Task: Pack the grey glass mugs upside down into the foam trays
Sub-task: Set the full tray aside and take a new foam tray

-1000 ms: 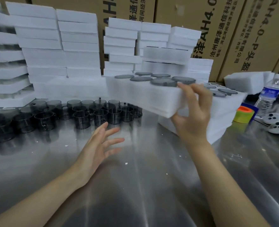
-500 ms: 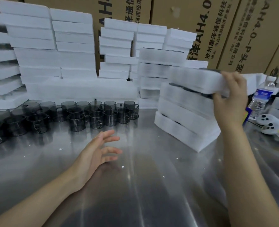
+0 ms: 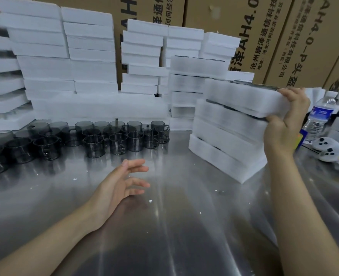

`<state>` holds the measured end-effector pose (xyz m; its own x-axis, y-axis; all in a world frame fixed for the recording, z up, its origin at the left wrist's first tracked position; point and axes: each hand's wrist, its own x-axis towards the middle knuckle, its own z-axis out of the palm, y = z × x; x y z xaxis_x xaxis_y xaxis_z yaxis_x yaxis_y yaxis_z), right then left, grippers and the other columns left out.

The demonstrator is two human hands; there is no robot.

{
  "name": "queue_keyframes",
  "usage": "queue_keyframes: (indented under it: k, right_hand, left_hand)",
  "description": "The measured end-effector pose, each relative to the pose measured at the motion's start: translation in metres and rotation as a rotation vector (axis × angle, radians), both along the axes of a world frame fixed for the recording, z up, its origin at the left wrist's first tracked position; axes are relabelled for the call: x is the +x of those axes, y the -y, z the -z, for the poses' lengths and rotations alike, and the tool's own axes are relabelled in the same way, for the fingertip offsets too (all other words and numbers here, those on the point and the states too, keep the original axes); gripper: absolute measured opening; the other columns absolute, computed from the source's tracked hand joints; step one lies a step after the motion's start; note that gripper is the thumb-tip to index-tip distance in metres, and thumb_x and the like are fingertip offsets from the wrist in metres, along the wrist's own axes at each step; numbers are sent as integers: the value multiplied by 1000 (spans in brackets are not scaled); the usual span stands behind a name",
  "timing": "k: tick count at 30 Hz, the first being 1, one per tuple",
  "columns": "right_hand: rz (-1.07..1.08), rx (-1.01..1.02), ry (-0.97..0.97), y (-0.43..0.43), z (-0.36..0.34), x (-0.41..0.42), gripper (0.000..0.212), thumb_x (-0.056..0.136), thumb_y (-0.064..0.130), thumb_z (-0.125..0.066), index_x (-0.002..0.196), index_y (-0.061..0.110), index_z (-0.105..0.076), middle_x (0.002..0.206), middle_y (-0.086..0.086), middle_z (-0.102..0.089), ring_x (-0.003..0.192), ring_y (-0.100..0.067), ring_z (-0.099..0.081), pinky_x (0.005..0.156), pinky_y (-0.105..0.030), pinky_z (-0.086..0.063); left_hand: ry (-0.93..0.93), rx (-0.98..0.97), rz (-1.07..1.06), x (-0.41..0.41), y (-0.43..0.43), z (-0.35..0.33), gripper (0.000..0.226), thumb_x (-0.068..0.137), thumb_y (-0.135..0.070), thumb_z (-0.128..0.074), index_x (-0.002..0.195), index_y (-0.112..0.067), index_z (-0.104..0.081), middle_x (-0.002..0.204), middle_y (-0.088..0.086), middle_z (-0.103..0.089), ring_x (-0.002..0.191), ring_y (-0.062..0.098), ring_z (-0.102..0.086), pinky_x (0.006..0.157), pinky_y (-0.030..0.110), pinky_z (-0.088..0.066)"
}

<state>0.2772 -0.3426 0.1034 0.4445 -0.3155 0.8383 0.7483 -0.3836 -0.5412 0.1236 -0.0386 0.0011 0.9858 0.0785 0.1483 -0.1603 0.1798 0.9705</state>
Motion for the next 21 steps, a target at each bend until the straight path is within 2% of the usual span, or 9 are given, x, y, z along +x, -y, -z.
queue_keyframes:
  k: [4, 7, 9, 10, 11, 13, 16, 19, 21]
  right_hand:
    - [9, 110, 2, -13, 18, 4, 53, 88, -5, -39, 138, 9, -45, 153, -12, -23, 145, -19, -17, 113, -14, -17]
    - [113, 357, -74, -22, 46, 8, 42, 104, 16, -31, 146, 11, -37, 158, -13, -14, 144, -15, -17, 113, -14, -13]
    - [157, 626, -321, -21, 60, 13, 47, 105, 33, -27, 150, 21, -31, 161, -4, -10, 141, -6, -19, 117, -29, -9]
    - [128, 702, -467, -20, 65, 17, 51, 104, 42, -24, 151, 24, -29, 161, 1, -12, 143, -8, -20, 119, -38, -8]
    - [84, 710, -566, -18, 69, 20, 56, 102, 49, -22, 151, 24, -28, 160, 1, -17, 145, -13, -20, 119, -42, -9]
    - [38, 600, -605, -17, 74, 21, 60, 100, 52, -18, 153, 25, -22, 160, 0, -19, 147, -17, -16, 119, -40, -9]
    - [5, 472, -565, -22, 77, 23, 54, 102, 43, -16, 154, 30, -11, 162, 3, -9, 148, -14, -4, 117, -33, -2]
    - [23, 444, -600, -37, 80, 28, 50, 105, 37, -17, 154, 27, -11, 162, 0, -4, 148, -16, -4, 109, -21, -3]
    - [91, 468, -592, -52, 83, 29, 49, 106, 35, -19, 154, 24, -16, 162, -6, -7, 148, -20, -8, 113, -25, -5]
  left_hand:
    - [-3, 12, 7, 0, 0, 1, 55, 88, -44, -33, 123, -9, -57, 120, 13, -62, 84, 24, -66, 79, 37, -50]
    - [-4, 2, 7, 2, -1, 1, 57, 88, -45, -33, 123, -8, -58, 119, 13, -63, 83, 24, -66, 78, 37, -50]
    - [1, 2, 8, 2, -1, 2, 57, 88, -45, -33, 123, -8, -58, 117, 12, -64, 83, 24, -66, 78, 36, -50]
    - [5, 2, 7, 2, -1, 2, 58, 88, -46, -33, 123, -8, -58, 116, 12, -65, 83, 24, -66, 77, 36, -50]
    - [7, 2, 7, 2, -1, 2, 58, 88, -46, -33, 123, -8, -58, 116, 11, -65, 83, 24, -66, 77, 36, -50]
    - [6, -2, 12, 2, 0, 2, 58, 87, -46, -33, 123, -8, -58, 114, 12, -65, 83, 24, -66, 76, 35, -50]
    - [-5, -16, 23, 4, 3, 0, 58, 86, -47, -34, 121, -7, -58, 112, 12, -65, 82, 24, -66, 75, 34, -51]
    - [-11, -28, 26, 6, 4, -1, 59, 86, -48, -34, 121, -7, -58, 111, 13, -65, 82, 25, -65, 75, 33, -53]
    - [-7, -21, 27, 6, 4, 0, 60, 86, -48, -34, 122, -7, -58, 111, 12, -65, 83, 25, -65, 76, 33, -52]
